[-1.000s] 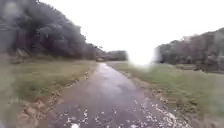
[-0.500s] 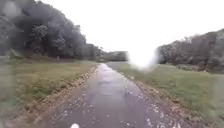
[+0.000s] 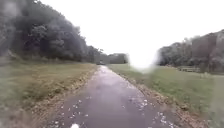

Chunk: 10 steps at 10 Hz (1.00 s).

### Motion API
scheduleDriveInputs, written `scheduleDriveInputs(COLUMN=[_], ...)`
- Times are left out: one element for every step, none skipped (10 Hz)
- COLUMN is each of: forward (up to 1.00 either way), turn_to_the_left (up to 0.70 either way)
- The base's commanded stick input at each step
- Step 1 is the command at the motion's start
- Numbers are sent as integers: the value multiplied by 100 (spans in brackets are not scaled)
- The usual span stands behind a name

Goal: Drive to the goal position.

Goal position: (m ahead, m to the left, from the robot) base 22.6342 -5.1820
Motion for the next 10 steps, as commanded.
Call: scheduleDriveInputs(forward=[50,50,50,50,50,50,50,50,50,50], turn_to_the_left=[0,0,0,0,0,0,0,0,0,0])
